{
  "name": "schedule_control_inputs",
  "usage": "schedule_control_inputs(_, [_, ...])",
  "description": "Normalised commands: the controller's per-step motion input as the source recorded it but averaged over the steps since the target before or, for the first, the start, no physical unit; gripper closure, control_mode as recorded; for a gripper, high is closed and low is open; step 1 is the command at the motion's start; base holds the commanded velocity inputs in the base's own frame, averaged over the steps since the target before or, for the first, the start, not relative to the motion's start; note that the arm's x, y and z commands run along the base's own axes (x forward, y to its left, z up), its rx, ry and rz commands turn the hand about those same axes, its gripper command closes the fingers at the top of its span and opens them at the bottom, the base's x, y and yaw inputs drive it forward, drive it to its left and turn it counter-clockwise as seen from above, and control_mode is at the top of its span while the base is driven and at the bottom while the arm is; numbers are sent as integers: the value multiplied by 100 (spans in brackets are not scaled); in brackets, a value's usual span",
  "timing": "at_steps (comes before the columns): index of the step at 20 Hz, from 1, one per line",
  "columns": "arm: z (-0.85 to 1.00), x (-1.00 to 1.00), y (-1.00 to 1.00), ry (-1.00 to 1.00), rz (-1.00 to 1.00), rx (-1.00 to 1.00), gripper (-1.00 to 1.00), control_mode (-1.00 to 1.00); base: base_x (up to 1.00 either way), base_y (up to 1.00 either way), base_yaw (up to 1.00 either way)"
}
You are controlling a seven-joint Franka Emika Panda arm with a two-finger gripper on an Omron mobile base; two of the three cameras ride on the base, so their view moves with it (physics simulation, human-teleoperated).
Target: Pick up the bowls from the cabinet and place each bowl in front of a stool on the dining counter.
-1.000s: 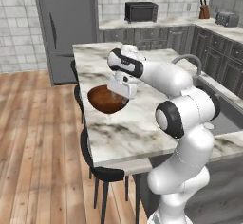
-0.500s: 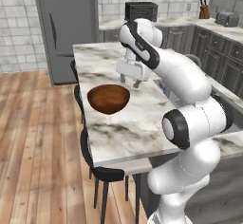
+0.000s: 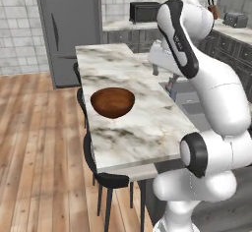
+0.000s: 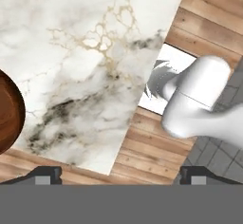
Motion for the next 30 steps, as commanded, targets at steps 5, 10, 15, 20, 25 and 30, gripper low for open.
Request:
schedule_control_inputs(5, [30, -100, -37, -44, -12, 0, -100, -100, 0, 0, 0])
schedule_control_inputs(10, [28, -96, -6, -51, -20, -4, -100, -100, 0, 0, 0])
schedule_control_inputs(15, [29, -63, 0, -30, -27, 0, -100, -100, 0, 0, 0])
schedule_control_inputs(20, [17, -60, -4, -13, -8, 8, -100, -100, 0, 0, 0])
schedule_control_inputs(25, [2, -39, -14, -7, 0, 12, -100, -100, 0, 0, 0])
schedule_control_inputs(30, [-2, -24, -19, -8, 0, 12, -100, -100, 0, 0, 0])
